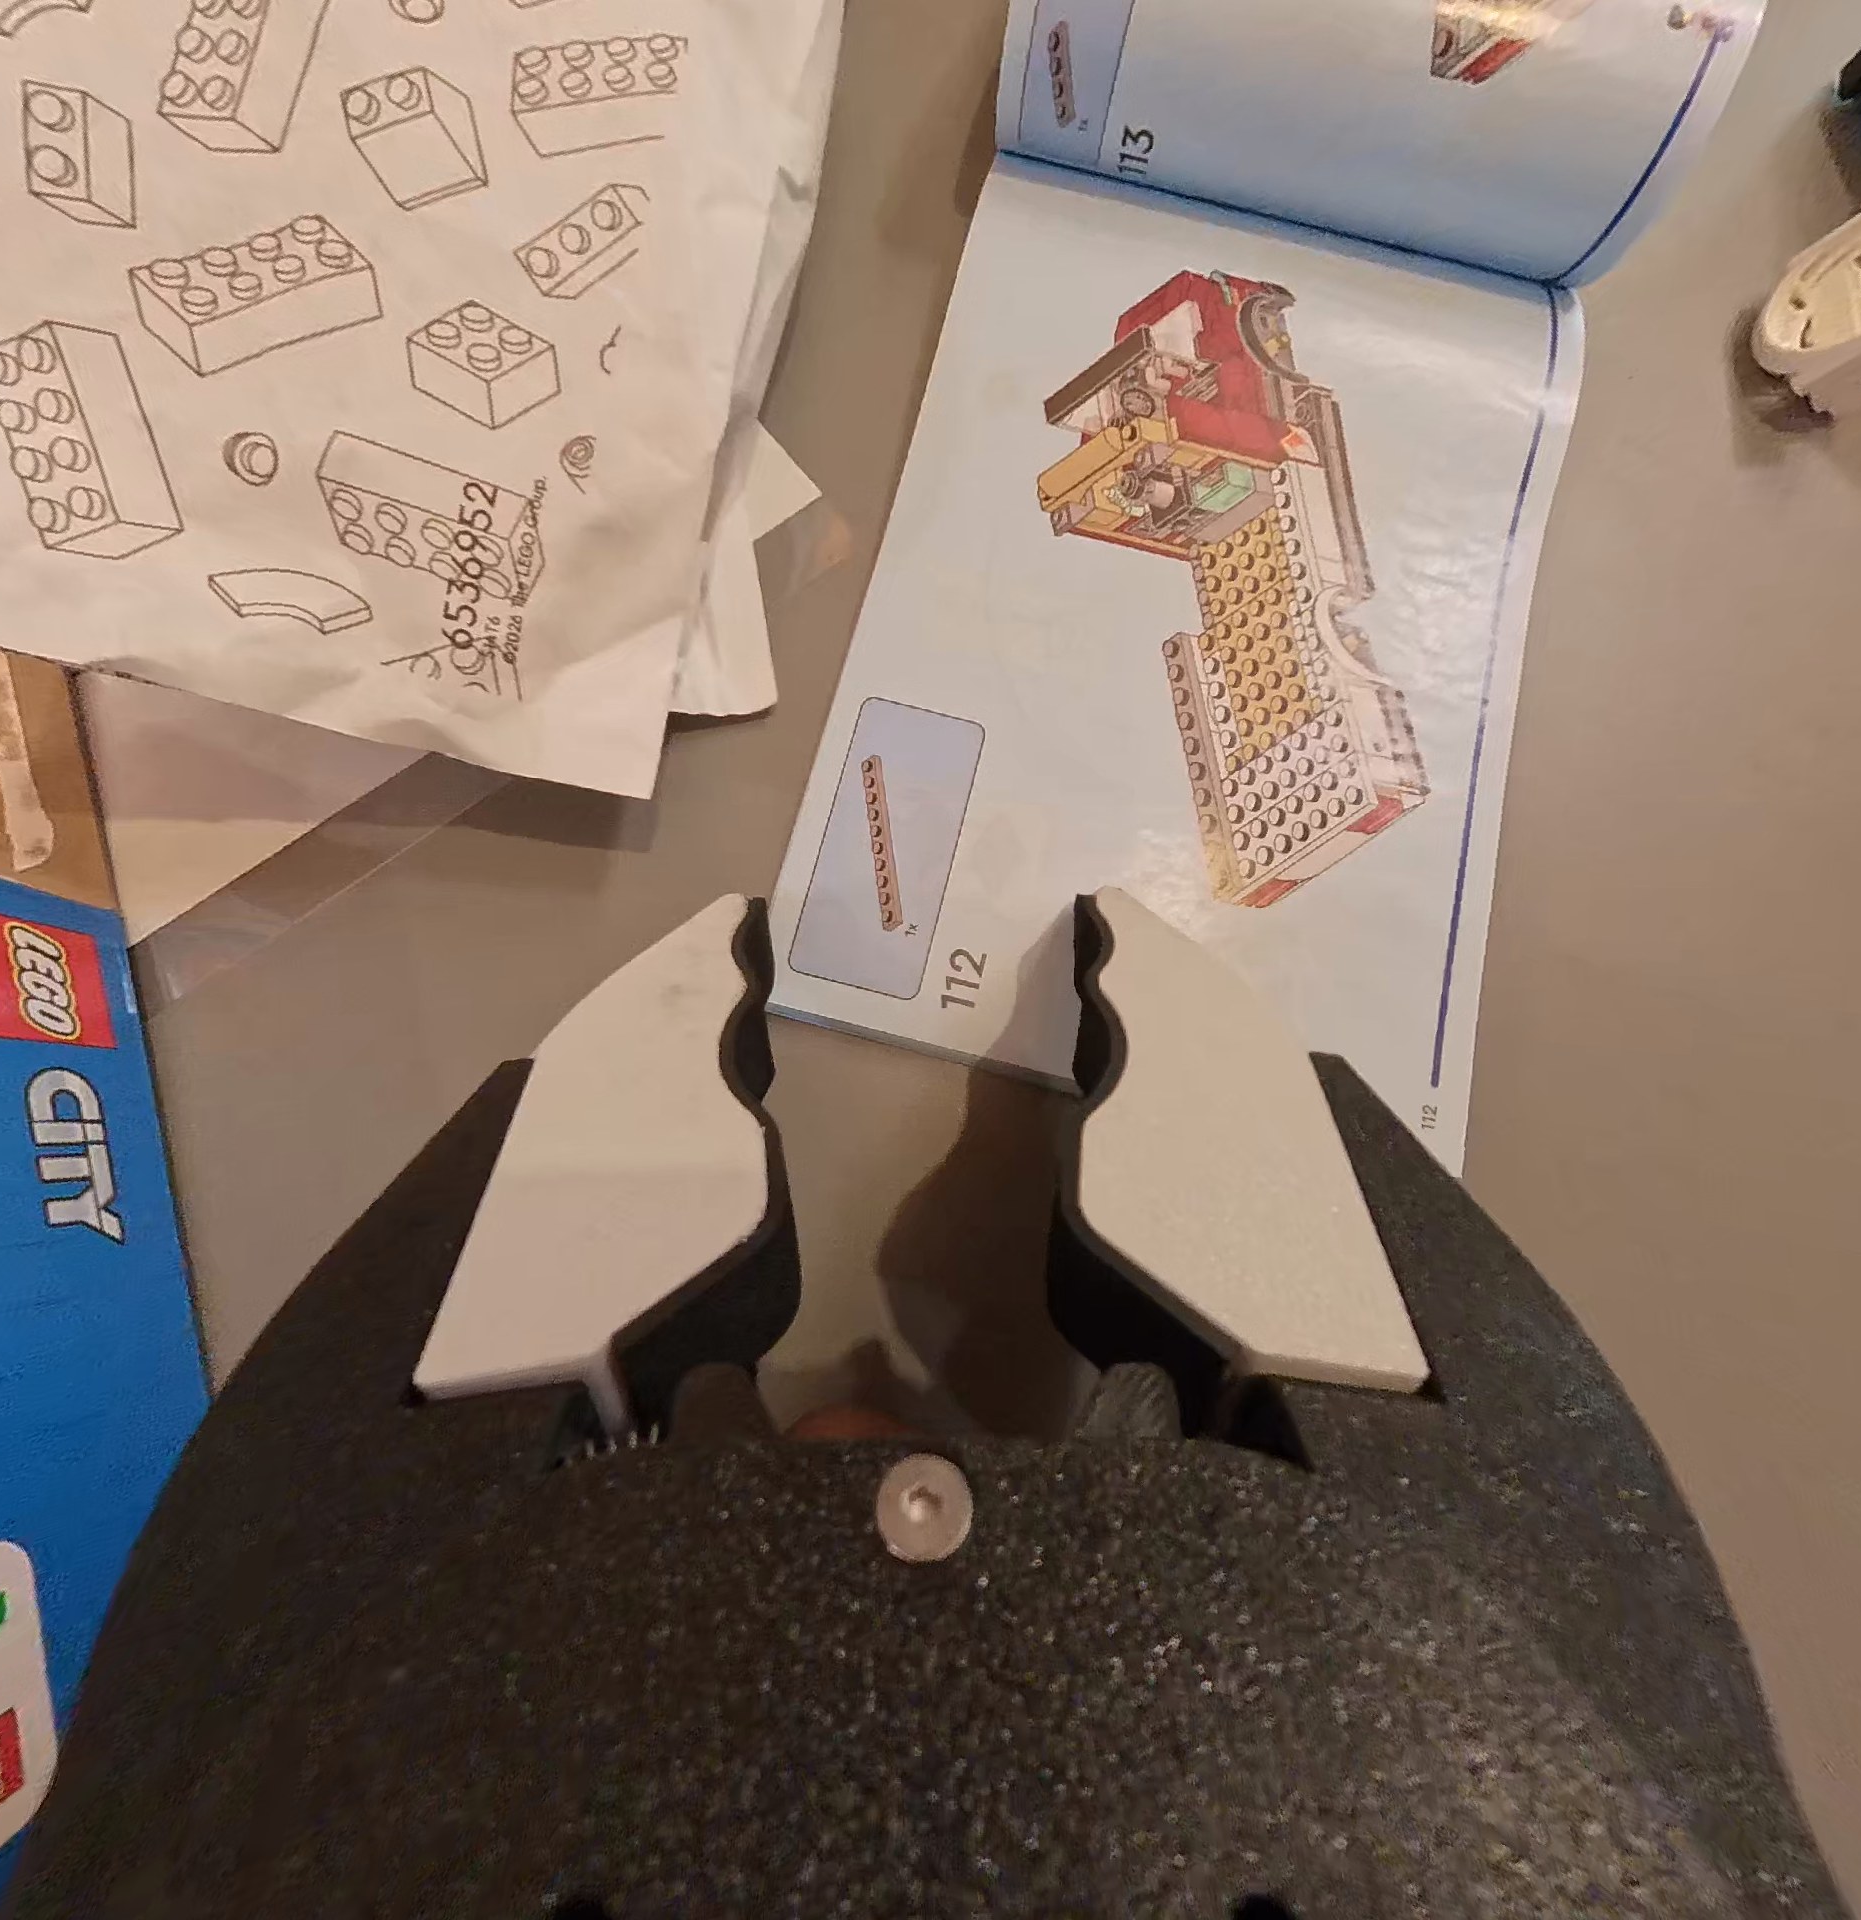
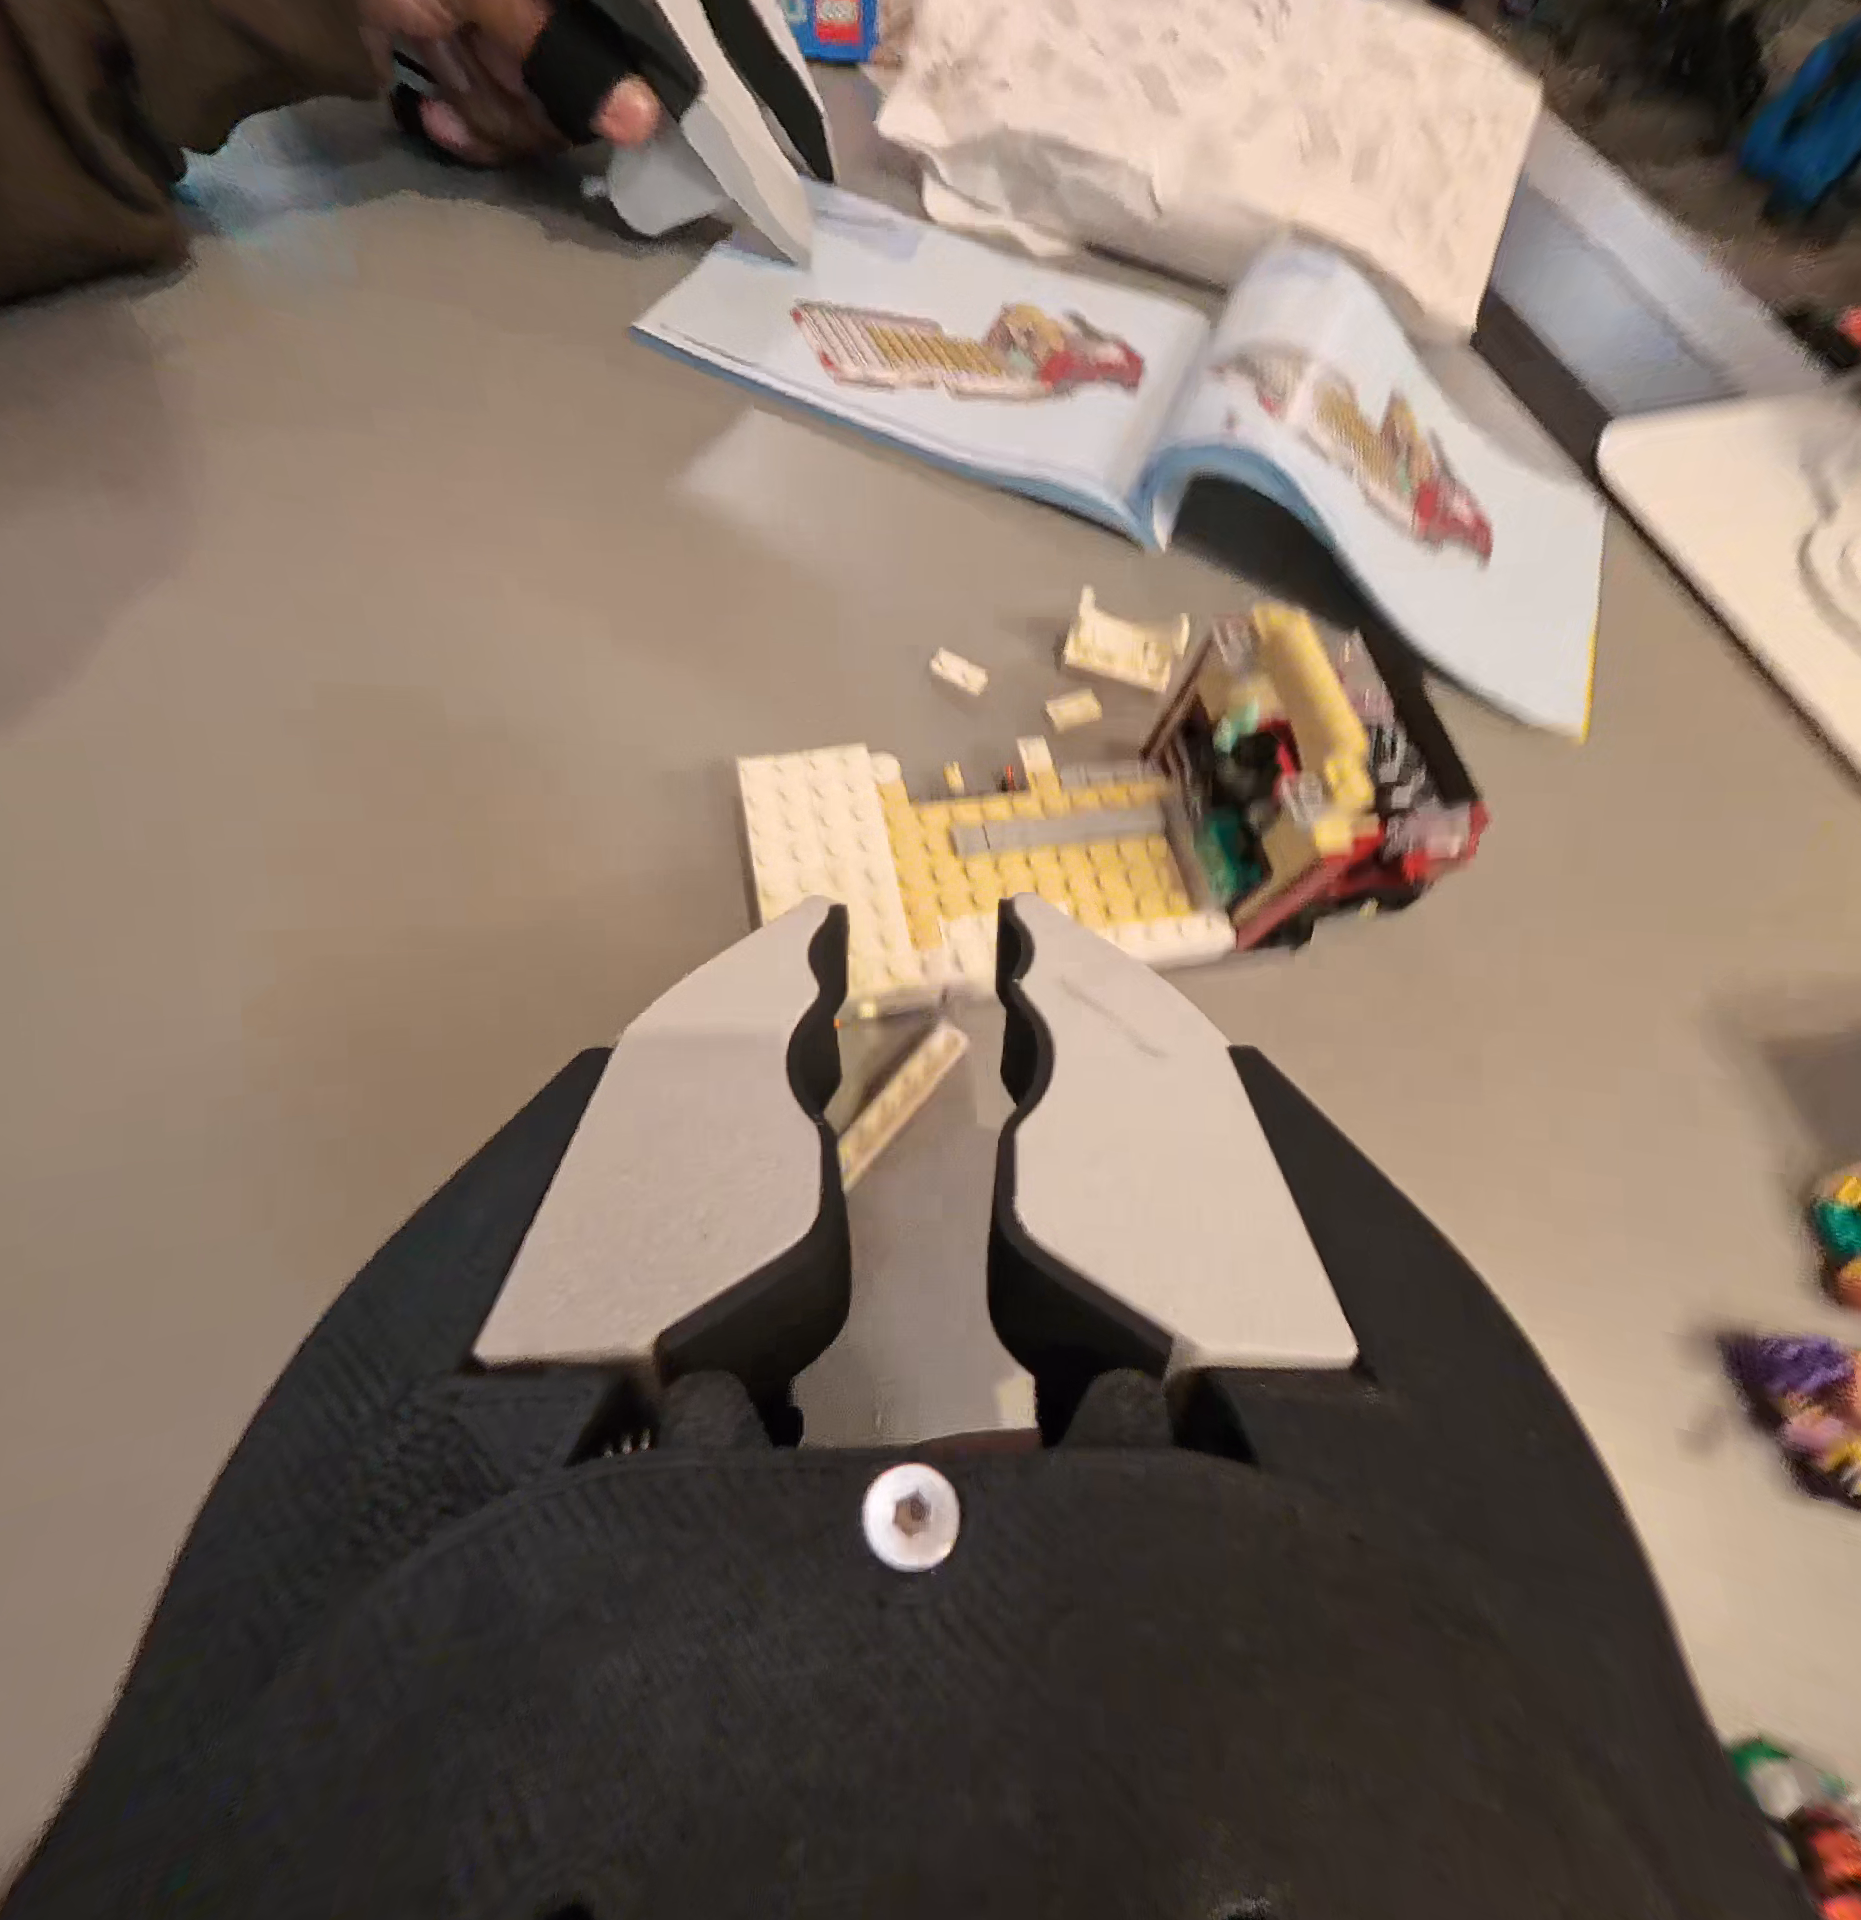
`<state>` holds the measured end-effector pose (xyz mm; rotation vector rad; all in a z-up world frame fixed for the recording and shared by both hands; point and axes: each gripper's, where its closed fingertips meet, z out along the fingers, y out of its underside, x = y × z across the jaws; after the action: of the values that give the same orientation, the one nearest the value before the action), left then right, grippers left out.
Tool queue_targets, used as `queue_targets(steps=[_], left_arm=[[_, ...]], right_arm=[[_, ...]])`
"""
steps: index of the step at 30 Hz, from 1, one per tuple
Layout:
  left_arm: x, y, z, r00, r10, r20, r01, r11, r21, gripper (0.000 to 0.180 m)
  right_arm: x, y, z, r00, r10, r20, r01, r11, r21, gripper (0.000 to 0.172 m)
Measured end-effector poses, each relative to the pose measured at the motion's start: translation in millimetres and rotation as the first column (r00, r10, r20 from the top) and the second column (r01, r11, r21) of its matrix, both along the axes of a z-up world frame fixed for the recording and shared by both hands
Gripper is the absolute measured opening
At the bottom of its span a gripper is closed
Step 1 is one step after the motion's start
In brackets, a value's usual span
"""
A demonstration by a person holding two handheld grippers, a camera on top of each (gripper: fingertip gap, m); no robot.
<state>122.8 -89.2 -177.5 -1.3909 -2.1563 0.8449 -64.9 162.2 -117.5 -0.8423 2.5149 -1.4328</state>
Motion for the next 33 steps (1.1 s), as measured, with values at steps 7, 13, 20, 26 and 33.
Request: queue_targets(steps=[7,13,20,26,33], left_arm=[[-1.7,6.6,0.2,1.000,-0.019,0.010,0.019,1.000,-0.011,0.061],[-1.3,7.4,0.9,1.000,-0.023,0.005,0.023,1.000,-0.016,0.062],[-0.7,7.9,1.3,1.000,-0.027,-0.004,0.027,1.000,-0.006,0.063],[-0.7,8.9,1.8,0.999,-0.035,-0.011,0.035,0.999,-0.003,0.063],[-1.2,13.8,0.3,0.997,-0.071,0.011,0.071,0.997,-0.024,0.065]], right_arm=[[59.7,-46.0,26.5,0.977,0.151,-0.150,-0.162,0.985,-0.065,0.032],[115.5,-96.3,9.9,0.952,0.244,-0.186,-0.248,0.969,0.000,0.039],[143.5,-139.1,-17.1,0.943,0.225,-0.246,-0.218,0.974,0.057,0.046],[144.8,-159.7,-32.4,0.937,0.240,-0.253,-0.216,0.969,0.119,0.053],[138.2,-167.2,-48.9,0.932,0.240,-0.272,-0.208,0.968,0.142,0.059]])
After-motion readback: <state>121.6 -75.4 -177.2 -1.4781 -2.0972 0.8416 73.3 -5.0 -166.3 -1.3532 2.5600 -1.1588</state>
